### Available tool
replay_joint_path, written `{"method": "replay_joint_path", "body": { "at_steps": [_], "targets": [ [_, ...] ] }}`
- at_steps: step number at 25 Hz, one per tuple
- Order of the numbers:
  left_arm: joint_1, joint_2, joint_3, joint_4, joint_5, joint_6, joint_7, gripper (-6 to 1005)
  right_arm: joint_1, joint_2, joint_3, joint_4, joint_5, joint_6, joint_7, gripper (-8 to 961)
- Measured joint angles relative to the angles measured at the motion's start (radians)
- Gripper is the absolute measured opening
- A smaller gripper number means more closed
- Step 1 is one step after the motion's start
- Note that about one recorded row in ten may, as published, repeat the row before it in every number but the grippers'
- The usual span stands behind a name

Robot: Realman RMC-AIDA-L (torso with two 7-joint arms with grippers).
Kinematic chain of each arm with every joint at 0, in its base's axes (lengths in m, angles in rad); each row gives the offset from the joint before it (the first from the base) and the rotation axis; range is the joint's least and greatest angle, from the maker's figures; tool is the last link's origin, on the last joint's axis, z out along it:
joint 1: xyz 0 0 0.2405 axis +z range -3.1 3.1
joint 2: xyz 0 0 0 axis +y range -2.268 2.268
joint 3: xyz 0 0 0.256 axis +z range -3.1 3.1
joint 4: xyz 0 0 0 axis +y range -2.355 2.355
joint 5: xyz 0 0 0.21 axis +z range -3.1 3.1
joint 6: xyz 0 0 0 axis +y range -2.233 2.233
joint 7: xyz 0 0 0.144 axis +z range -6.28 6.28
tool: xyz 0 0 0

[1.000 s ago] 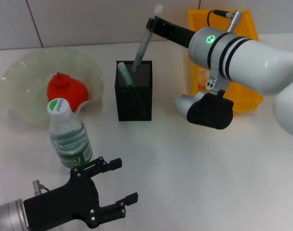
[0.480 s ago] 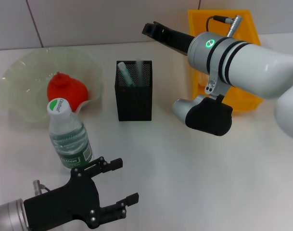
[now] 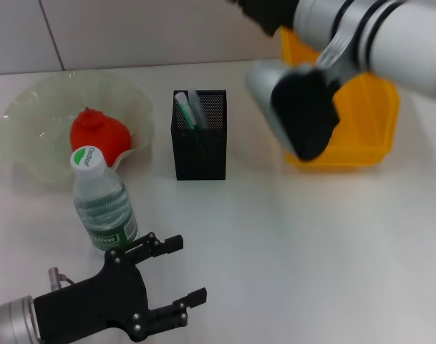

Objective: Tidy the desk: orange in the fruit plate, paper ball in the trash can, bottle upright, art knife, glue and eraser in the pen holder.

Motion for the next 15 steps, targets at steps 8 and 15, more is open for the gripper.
{"method": "replay_joint_path", "body": {
  "at_steps": [8, 15],
  "targets": [
    [0.000, 0.005, -0.002, 0.009, 0.000, 0.020, 0.001, 785, -0.156, 0.000, 0.189, -0.170, 0.494, -0.035, 0.133, 315],
    [0.000, 0.007, -0.008, 0.013, 0.000, 0.027, 0.011, 784, -0.337, 0.001, 0.377, -0.097, 1.244, -0.269, -0.043, 321]
  ]
}}
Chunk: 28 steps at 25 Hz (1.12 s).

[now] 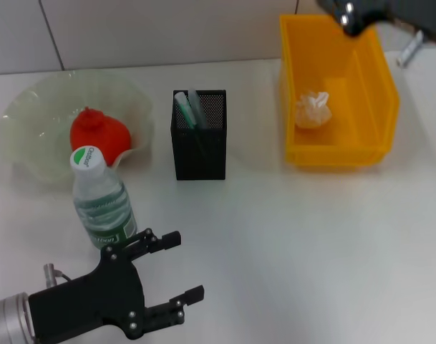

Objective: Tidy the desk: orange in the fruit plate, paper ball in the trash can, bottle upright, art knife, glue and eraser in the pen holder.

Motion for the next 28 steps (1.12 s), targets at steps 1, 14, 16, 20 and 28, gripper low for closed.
{"method": "replay_joint_path", "body": {
  "at_steps": [1, 14, 16, 20, 28],
  "targets": [
    [0.000, 0.000, 0.000, 0.000, 0.000, 0.000, 0.000, 784, -0.022, 0.000, 0.035, 0.056, 0.120, -0.092, -0.059, 321],
    [-0.017, 0.004, -0.006, -0.005, 0.010, -0.014, -0.036, 785, 0.185, -0.033, 0.434, 1.171, 0.183, -0.912, -0.490, 431],
    [-0.024, 0.005, -0.004, -0.003, 0.019, -0.015, -0.050, 785, 0.215, -0.035, 0.433, 1.220, 0.119, -0.910, -0.493, 500],
    [-0.033, 0.006, -0.003, -0.003, 0.033, -0.015, -0.059, 785, 0.242, -0.025, 0.429, 1.243, 0.016, -0.908, -0.495, 665],
    [-0.038, 0.005, -0.003, -0.008, 0.037, -0.027, -0.063, 784, 0.246, -0.017, 0.434, 1.256, -0.028, -0.910, -0.500, 768]
  ]
}}
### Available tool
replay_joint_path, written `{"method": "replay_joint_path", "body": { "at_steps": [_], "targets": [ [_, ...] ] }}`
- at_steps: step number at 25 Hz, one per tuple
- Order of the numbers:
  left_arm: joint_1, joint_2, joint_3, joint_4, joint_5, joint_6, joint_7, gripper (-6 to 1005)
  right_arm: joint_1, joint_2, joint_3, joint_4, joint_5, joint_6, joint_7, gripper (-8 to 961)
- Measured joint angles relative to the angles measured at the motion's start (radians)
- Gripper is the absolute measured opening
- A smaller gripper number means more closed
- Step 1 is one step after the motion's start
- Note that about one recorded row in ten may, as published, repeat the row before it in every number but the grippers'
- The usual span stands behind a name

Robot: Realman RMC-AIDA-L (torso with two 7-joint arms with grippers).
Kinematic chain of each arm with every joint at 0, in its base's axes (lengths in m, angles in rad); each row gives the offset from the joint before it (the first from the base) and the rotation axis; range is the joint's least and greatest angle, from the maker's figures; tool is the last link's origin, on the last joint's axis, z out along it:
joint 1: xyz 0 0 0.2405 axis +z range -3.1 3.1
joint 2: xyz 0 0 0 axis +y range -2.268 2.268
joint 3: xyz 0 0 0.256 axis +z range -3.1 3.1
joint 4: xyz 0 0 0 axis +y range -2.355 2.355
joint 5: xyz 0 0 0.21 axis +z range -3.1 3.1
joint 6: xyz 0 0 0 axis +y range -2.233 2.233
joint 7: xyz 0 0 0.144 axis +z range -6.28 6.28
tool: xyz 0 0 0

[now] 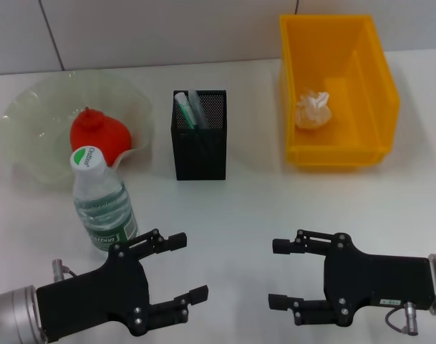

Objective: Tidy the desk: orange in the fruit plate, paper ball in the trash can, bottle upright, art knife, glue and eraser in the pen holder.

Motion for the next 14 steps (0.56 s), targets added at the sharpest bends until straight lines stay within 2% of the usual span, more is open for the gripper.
{"method": "replay_joint_path", "body": {
  "at_steps": [14],
  "targets": [
    [0.011, -0.001, 0.000, -0.002, 0.000, -0.001, -0.008, 785, -0.016, 0.000, 0.004, -0.003, -0.006, 0.002, -0.020, 768]
  ]
}}
